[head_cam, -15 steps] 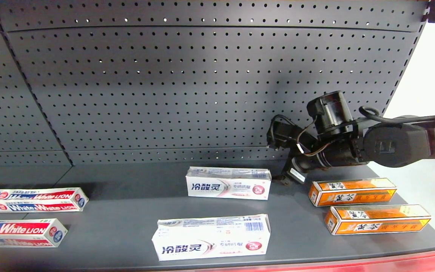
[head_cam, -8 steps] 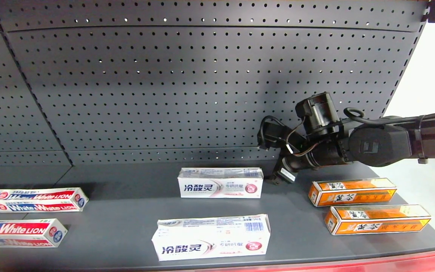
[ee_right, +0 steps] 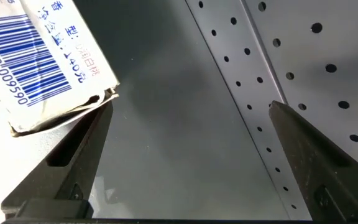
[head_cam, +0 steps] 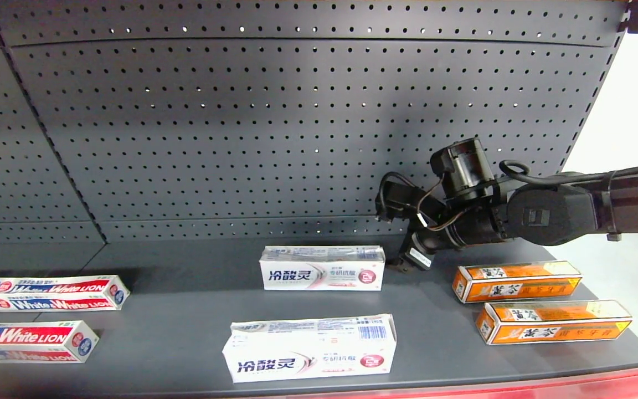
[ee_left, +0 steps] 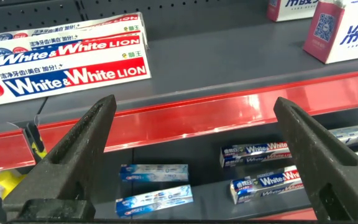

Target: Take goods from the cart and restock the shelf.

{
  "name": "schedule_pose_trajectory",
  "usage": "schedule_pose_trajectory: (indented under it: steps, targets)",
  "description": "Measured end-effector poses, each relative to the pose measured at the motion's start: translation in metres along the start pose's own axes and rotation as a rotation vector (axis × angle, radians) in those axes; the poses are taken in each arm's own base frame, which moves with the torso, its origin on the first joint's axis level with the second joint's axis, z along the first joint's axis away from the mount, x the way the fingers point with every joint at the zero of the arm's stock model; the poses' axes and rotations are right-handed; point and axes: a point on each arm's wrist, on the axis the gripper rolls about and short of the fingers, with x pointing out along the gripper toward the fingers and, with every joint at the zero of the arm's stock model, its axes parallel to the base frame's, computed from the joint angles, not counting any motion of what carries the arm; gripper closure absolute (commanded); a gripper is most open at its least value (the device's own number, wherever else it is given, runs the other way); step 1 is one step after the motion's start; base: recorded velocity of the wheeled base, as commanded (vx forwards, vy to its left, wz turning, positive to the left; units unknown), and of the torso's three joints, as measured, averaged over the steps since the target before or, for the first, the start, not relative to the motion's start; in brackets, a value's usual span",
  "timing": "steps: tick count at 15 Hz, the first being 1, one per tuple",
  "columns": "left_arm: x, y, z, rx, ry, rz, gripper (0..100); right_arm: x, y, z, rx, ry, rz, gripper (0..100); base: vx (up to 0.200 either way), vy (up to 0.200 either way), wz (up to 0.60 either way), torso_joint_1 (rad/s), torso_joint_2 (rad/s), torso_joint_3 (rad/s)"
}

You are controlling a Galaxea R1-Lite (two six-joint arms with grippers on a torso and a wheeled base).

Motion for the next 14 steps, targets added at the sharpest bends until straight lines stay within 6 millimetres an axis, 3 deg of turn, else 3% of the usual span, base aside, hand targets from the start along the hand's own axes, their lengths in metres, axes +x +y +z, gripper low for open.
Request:
schedule_pose_trajectory:
  steps: [14]
  targets:
    - [0.0000, 0.0000, 0.0000, 0.000, 0.000, 0.000, 0, 0.0046, 0.0053, -0.0005, 0.004, 0.008, 0.017, 0, 0.000, 0.000, 0.00, 0.000, 0.00, 0.000]
